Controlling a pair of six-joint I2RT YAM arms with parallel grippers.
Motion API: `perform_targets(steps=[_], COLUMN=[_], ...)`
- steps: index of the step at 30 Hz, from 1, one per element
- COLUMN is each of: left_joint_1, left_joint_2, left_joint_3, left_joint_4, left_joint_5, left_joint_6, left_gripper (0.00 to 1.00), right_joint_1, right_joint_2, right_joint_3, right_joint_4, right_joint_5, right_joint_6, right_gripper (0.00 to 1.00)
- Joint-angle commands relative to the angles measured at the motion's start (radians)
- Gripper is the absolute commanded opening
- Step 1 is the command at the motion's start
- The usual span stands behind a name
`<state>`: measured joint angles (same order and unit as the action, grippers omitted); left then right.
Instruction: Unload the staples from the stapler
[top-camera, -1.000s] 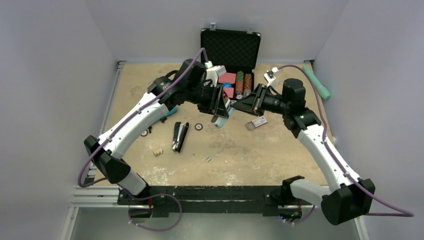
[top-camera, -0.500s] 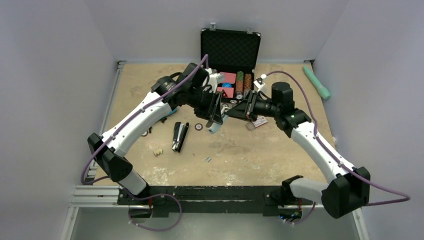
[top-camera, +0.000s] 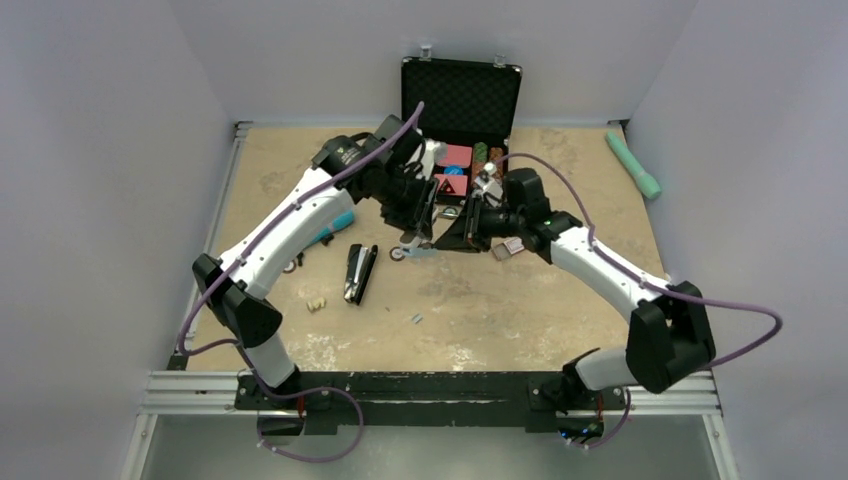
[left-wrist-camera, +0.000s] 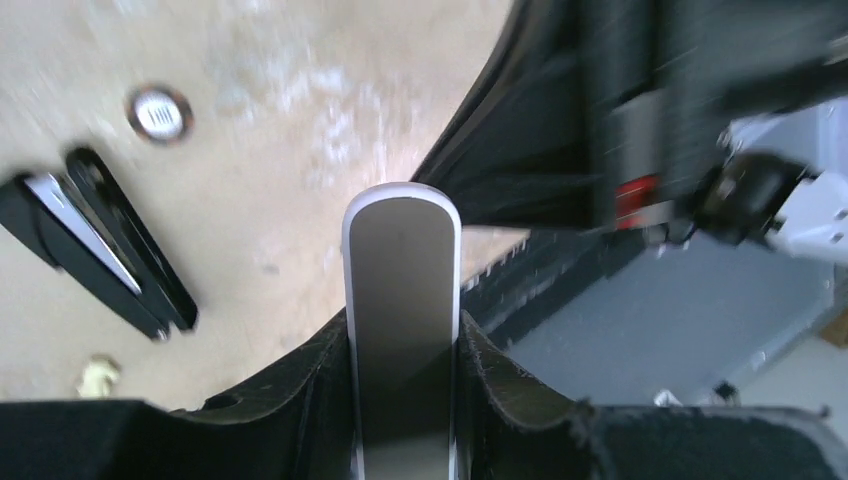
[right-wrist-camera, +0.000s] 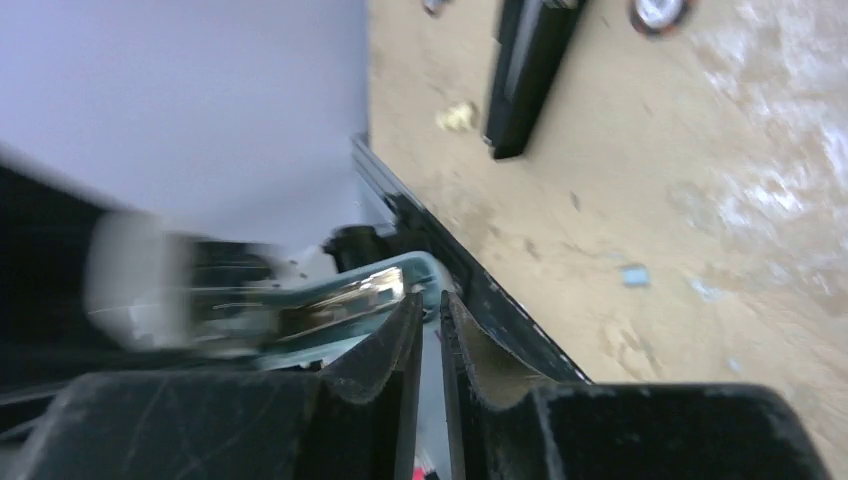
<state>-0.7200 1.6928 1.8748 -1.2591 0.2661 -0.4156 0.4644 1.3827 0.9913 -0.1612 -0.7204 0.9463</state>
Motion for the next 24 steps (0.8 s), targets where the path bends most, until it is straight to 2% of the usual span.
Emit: perform_targets(steps=[1,8,13,18,24], left_joint_1=[-0.003,-0.003,-0.003,-0.003,-0.003], left_joint_2=[-0.011,0.047,0.044,0.041,0.019], left_joint_3=[0.230,0.301,0.252,0.154,-0.096], left_joint_4=[0.199,0.206,0.231,0.260,0.405], left_joint_5=[0.053,0.038,0.042,-0.001,-0.094], left_joint_6=[0.033,0.022,0.015,0.006,-0.071], left_gripper=[0.00,0.00,0.00,0.00,0.00], right_joint_1=[0.053,0.072,0.071,0.071,0.076], right_joint_2=[0.094,0.116,0.108,0.136,0.202], right_joint_3=[-0.063,-0.044,-0.003,-0.002,-0.166], right_joint_4=[-0.116,-0.108,-0.133,-0.097,0.168], right_joint_5=[0.041,0.039,0.055,0.019,-0.156], right_joint_6=[-0.063,-0.067,-0.089,-0.094,0.003], right_gripper=[0.00,0.00,0.00,0.00,0.00])
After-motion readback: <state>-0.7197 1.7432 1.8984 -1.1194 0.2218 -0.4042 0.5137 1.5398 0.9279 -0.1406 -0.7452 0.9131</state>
